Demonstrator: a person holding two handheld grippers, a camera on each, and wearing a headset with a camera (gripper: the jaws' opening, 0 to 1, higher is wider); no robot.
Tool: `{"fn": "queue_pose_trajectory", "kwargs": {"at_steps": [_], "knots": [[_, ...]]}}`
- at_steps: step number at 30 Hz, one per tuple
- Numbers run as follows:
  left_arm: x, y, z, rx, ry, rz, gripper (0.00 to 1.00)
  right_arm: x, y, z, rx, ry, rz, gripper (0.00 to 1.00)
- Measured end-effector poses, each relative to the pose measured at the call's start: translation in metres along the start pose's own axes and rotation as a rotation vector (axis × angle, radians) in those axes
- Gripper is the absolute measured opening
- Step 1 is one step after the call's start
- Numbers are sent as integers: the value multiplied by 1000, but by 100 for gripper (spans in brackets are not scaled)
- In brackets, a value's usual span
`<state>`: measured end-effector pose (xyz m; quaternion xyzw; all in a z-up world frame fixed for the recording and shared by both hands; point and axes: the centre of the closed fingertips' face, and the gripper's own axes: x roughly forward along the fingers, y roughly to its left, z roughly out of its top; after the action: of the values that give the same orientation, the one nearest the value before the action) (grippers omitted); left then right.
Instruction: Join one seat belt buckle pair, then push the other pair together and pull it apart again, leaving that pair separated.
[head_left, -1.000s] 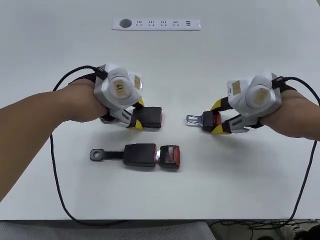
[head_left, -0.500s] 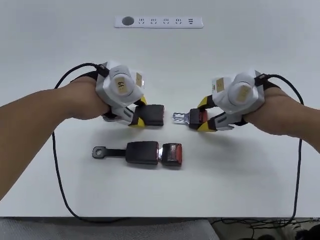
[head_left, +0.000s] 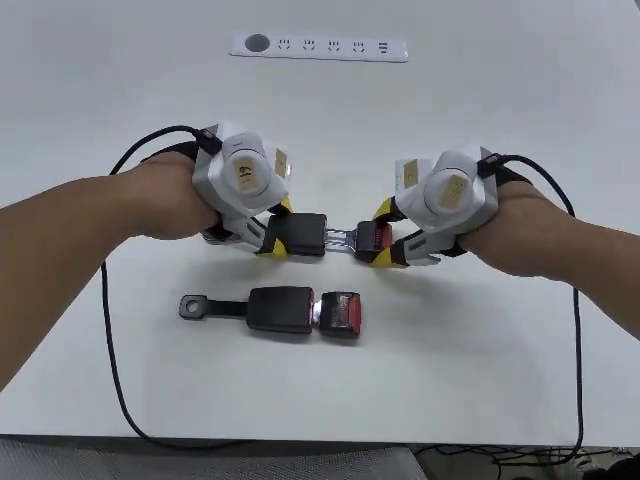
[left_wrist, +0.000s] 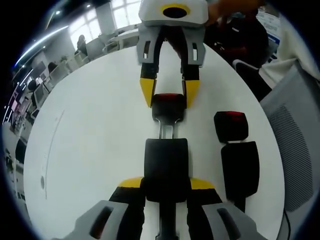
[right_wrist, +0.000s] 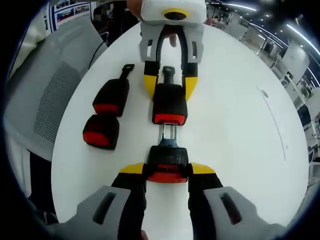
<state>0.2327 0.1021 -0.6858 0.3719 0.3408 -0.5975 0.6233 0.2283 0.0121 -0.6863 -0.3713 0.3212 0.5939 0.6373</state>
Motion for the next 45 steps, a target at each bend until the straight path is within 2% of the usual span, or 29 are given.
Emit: {"fn": "queue_pose_trajectory", "kwargs": {"at_steps": [11,15,26,33,45], "knots": [[0,0,0,-6,9,6,33,-2,1,2,-6,3,0,30],[1,0,0,-9,11,6,33,-2,3,6,8,-13,-3,30],[0,1,-1,-17,-7,7,32,5,1,15,18,-42,3,30],[1,1,-2,-15,-24,3,32,6,0,15,7,-41,4,29],[0,0,-1,-15,-23,-1,31,6,-1,18,-9,-35,13,28]]}}
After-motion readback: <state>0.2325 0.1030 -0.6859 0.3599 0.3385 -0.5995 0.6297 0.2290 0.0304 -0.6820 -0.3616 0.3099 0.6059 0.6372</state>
